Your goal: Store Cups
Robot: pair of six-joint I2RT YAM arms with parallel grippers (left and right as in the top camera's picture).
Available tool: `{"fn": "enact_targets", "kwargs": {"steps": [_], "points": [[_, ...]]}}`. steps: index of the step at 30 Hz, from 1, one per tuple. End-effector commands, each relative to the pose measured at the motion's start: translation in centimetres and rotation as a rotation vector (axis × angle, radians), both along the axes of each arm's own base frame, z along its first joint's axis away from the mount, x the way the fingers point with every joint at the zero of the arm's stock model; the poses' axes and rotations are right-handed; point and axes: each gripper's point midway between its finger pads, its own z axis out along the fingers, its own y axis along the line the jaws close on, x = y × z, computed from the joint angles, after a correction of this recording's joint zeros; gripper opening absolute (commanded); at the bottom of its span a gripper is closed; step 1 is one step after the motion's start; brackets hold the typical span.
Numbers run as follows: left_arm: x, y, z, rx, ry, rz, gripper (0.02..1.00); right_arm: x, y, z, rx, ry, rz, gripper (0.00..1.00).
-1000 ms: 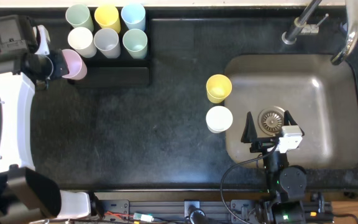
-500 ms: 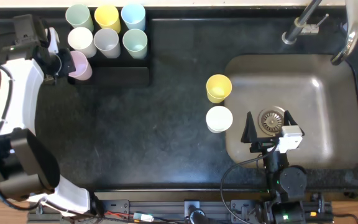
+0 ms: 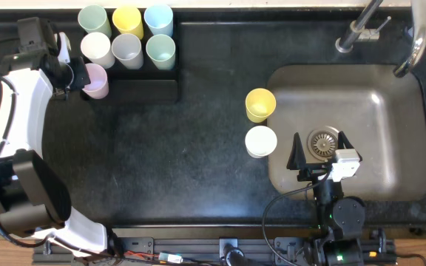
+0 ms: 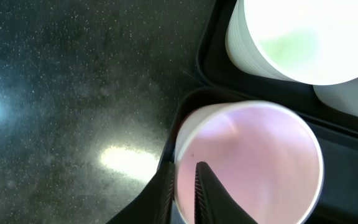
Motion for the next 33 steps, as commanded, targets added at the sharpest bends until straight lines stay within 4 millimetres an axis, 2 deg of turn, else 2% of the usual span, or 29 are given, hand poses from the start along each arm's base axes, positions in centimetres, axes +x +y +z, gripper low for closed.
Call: {"fn": "enact_targets", "kwargs": {"steps": [1, 4, 7, 8, 9, 10, 11, 13, 14, 16, 19, 20, 21, 25, 26, 30, 32, 33], "points": [[-0.3, 0.1, -0.6, -0.005, 0.019, -0.012, 0.196, 0.0, 0.0, -0.3, 0.008, -0.001, -0.004, 0.998], [-0.4, 0.0, -0.4, -0.009, 0.017, -0.010, 0.277, 0.0, 0.0, -0.3, 0.007, -0.001, -0.004, 0.998], [-0.4, -0.1, 0.9, -0.001, -0.013, -0.012, 0.406, 0.0, 0.0, -0.3, 0.007, -0.001, -0.004, 0.998], [-0.6, -0.1, 2.8, 0.008, -0.054, -0.013, 0.599, 0.0, 0.0, -0.3, 0.008, -0.001, -0.004, 0.996], [-0.8, -0.2, 3.9, 0.014, -0.079, -0.013, 0.720, 0.0, 0.0, -0.3, 0.007, -0.001, -0.004, 0.996], [-1.1, -0.3, 5.3, 0.020, -0.107, -0.013, 0.814, 0.0, 0.0, -0.3, 0.008, -0.001, -0.004, 0.998], [-1.4, -0.4, 6.7, 0.025, -0.136, -0.010, 0.866, 0.0, 0.0, -0.3, 0.008, -0.001, -0.004, 0.998], [-2.2, -0.7, 9.4, 0.031, -0.190, -0.005, 0.943, 0.0, 0.0, -0.3, 0.007, -0.001, -0.004, 0.996], [-3.1, -1.4, 12.4, 0.032, -0.247, 0.001, 0.958, 0.0, 0.0, -0.3, 0.007, -0.001, -0.004, 0.998], [-3.8, -2.7, 14.9, 0.020, -0.277, -0.006, 1.000, 0.0, 0.0, -0.3, 0.008, -0.001, -0.004, 0.996], [-4.3, -5.2, 17.3, -0.017, -0.277, -0.023, 1.000, 0.0, 0.0, -0.3, 0.007, -0.001, -0.004, 0.996], [-4.2, -7.4, 18.6, -0.049, -0.272, -0.042, 1.000, 0.0, 0.0, -0.3, 0.008, -0.001, -0.004, 0.998], [-4.1, -8.5, 19.0, -0.062, -0.268, -0.058, 1.000, 0.0, 0.0, -0.3, 0.008, -0.001, -0.004, 0.996], [-3.7, -14.9, 19.8, -0.124, -0.212, -0.143, 1.000, 0.0, 0.0, -0.3, 0.007, -0.001, -0.004, 0.998], [-3.6, -18.7, 19.1, -0.147, -0.161, -0.176, 1.000, 0.0, 0.0, -0.3, 0.008, -0.001, -0.004, 0.998], [-3.8, -25.8, 16.1, -0.157, -0.056, -0.241, 1.000, 0.0, 0.0, -0.3, 0.008, -0.001, -0.004, 0.996], [-4.3, -29.1, 13.7, -0.157, 0.004, -0.271, 1.000, 0.0, 0.0, -0.3, 0.008, -0.001, -0.004, 0.998], [-4.8, -31.4, 11.8, -0.152, 0.053, -0.290, 1.000, 0.0, 0.0, -0.3, 0.008, -0.001, -0.004, 0.996]]}}
